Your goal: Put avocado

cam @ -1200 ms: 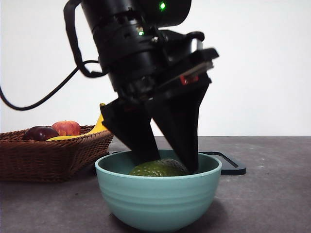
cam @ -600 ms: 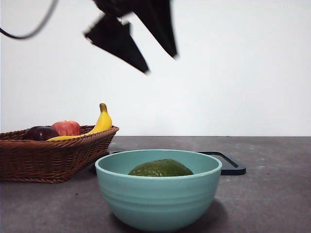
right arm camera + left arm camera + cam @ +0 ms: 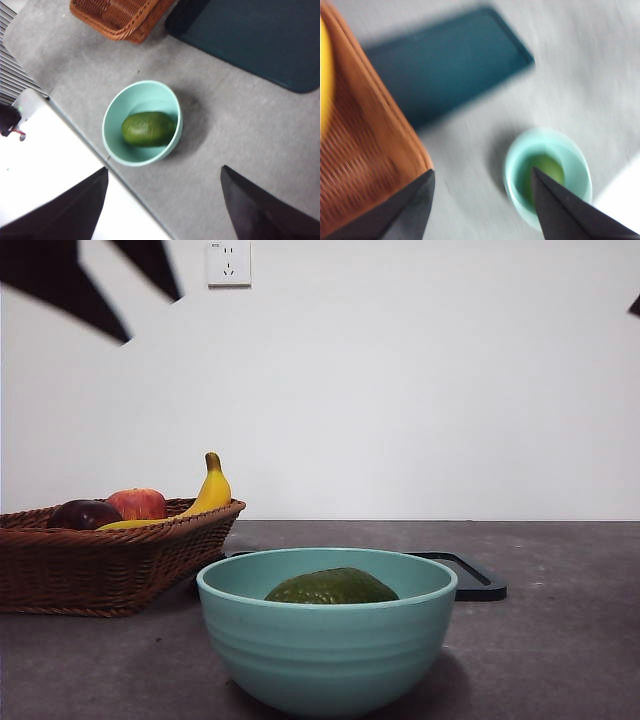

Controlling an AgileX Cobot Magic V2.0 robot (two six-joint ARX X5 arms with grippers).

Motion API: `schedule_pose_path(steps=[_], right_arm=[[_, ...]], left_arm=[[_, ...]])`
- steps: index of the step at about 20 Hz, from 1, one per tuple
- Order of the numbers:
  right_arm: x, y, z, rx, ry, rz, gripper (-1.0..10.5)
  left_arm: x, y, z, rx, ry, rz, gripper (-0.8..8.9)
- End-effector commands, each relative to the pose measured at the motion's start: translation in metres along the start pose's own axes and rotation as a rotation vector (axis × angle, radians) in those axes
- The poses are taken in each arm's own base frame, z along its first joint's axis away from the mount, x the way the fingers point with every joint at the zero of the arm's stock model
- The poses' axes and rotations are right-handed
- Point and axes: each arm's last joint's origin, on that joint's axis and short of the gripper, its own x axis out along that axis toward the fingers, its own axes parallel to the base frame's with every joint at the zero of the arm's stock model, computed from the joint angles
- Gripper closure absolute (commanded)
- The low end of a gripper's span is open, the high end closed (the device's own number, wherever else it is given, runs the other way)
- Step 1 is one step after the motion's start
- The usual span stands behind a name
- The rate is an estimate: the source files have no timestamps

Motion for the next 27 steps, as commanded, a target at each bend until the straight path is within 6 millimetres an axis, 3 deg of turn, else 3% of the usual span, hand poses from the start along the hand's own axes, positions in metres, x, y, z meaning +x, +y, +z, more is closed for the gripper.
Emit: schedule_pose_path(steps=[1, 4, 8, 19, 27], right_arm=[[0.006, -0.002, 0.011, -0.001, -0.008, 0.003, 5.9], [0.022, -0.012, 0.020, 0.021, 0.032, 0.003, 5.9], [0.051, -0.019, 0.029, 0.024, 0.103, 0.025, 5.9], [0.158, -0.008, 0.033, -0.136, 0.287, -0.104, 6.6], [0.193, -0.002, 0.026, -0.177, 0.316, -0.161, 7.5]], left_arm=[[-0.002, -0.003, -0.018, 0.012, 0.033, -0.072, 5.03], [-0.008, -0.006, -0.034, 0.023, 0.074, -0.177, 5.04], [-0.014, -0.009, -0.038, 0.041, 0.066, -0.190, 5.04], [-0.014, -0.009, -0.038, 0.043, 0.065, -0.190, 5.04], [-0.014, -0.009, -0.038, 0.043, 0.065, -0.190, 5.03]])
